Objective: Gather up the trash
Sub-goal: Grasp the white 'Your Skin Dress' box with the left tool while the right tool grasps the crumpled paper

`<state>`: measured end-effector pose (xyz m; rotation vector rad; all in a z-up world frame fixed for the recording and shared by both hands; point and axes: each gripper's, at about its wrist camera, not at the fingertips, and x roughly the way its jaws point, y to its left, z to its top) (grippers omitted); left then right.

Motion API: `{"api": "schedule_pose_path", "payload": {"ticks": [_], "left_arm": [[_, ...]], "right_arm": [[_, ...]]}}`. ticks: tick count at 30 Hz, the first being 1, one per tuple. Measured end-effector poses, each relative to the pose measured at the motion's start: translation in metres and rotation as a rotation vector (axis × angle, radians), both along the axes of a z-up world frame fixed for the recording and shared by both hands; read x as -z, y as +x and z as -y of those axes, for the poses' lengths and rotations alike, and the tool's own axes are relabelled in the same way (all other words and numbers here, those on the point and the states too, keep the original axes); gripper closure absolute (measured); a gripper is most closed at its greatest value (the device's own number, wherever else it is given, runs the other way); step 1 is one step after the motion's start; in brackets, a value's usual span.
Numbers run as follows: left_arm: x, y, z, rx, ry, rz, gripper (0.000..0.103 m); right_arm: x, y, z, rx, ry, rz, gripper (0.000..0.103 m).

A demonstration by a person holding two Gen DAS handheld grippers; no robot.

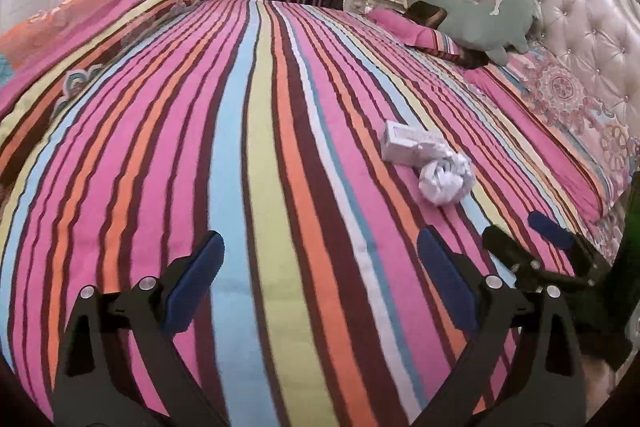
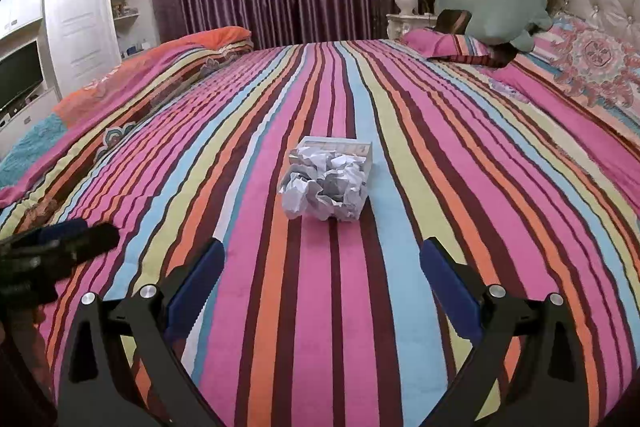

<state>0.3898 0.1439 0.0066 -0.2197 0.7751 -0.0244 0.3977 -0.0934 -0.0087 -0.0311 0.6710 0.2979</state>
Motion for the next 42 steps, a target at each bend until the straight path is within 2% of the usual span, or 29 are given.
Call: {"api": "schedule_pose_path", "payload": {"ticks": [14, 19, 25, 27, 34, 38, 39, 40, 42], "left_arm": [[0.009, 0.081, -0.001, 0.037, -0.009, -0.022, 0.009], [0.014, 0.108, 0.007, 0.065, 0.017, -0.040, 0.009], [0.019, 0.128, 0.021, 0.090, -0.001, -0.056, 0.009], [0.020, 0.133, 0.024, 0.090, -0.013, -0.057, 0.009], [0.020, 0.143, 0.035, 0.096, -0.026, -0.068, 0.009], [0.021, 0.149, 0.032, 0.080, -0.062, -0.080, 0.009], [0.022, 0.149, 0.032, 0.079, -0.066, -0.082, 0.009], [0.022, 0.150, 0.033, 0.080, -0.066, -0.083, 0.009], [0.022, 0.153, 0.036, 0.089, -0.052, -0.087, 0.009]], "right_arm": [[0.016, 0.064, -0.020, -0.004, -0.027, -0.010, 0.009], [0.023, 0.084, -0.022, 0.019, -0.039, -0.025, 0.009], [0.023, 0.089, -0.015, 0.014, -0.056, -0.005, 0.009], [0.026, 0.093, -0.017, -0.015, -0.047, -0.034, 0.009], [0.033, 0.103, -0.023, -0.011, -0.064, -0.060, 0.009], [0.039, 0.113, -0.021, -0.007, -0.056, -0.107, 0.010], [0.038, 0.111, -0.021, -0.005, -0.051, -0.111, 0.013], [0.038, 0.115, -0.015, 0.003, -0.025, -0.125, 0.024], [0.041, 0.113, -0.015, 0.003, -0.024, -0.127, 0.029]]}}
